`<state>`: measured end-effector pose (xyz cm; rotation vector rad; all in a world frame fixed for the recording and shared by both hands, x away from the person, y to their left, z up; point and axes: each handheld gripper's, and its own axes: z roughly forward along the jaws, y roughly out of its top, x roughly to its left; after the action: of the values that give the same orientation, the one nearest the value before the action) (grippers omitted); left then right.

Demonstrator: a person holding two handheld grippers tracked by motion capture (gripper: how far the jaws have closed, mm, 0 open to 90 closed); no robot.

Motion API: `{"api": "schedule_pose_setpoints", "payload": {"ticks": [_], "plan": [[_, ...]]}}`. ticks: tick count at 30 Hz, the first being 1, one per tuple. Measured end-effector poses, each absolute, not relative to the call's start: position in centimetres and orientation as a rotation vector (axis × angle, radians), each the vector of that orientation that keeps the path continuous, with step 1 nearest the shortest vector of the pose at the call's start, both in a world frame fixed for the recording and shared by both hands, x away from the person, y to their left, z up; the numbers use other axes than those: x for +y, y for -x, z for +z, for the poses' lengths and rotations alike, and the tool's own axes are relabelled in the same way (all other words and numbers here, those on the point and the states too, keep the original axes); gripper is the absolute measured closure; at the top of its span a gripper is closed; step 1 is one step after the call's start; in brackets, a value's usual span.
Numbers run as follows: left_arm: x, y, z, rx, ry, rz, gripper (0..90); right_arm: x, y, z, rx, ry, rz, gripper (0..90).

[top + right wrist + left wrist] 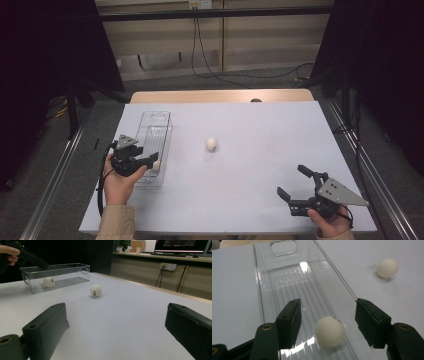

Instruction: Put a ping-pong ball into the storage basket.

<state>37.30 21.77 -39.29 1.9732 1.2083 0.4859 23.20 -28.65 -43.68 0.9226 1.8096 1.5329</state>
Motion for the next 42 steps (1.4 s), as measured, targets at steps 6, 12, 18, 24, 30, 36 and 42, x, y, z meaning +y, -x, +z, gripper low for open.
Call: {"api": "schedule_pose_setpoints", "payload": {"ticks": [6,12,18,24,30,36,42], "plan": [[21.4,-37.1,-38.9,1.202,-1.965,0.471,33.2,-28.7,-23.2,-43.7,1.810,-0.920,1.532,3.4],[21.0,-37.0,-38.6,1.189,-1.955,0.461,29.6,-28.7,-23.2,-43.7,1.810,-0.921,1.532,3.5],[20.4,-36.8,-38.2,1.170,-1.949,0.454,27.0,-28.7,-23.2,-43.7,1.809,-0.920,1.532,3.4],[19.9,-36.7,-37.9,1.156,-1.947,0.452,24.3,-28.7,-23.2,-43.7,1.808,-0.920,1.532,3.4],[19.2,-36.6,-37.8,1.142,-1.946,0.433,22.3,-28.7,-23.2,-43.7,1.808,-0.924,1.532,3.5],[18.7,-36.5,-37.7,1.130,-1.947,0.423,20.6,-28.7,-23.2,-43.7,1.807,-0.926,1.534,3.4],[18.3,-36.5,-37.6,1.123,-1.940,0.407,19.1,-28.7,-23.2,-43.7,1.805,-0.927,1.534,3.4]]}}
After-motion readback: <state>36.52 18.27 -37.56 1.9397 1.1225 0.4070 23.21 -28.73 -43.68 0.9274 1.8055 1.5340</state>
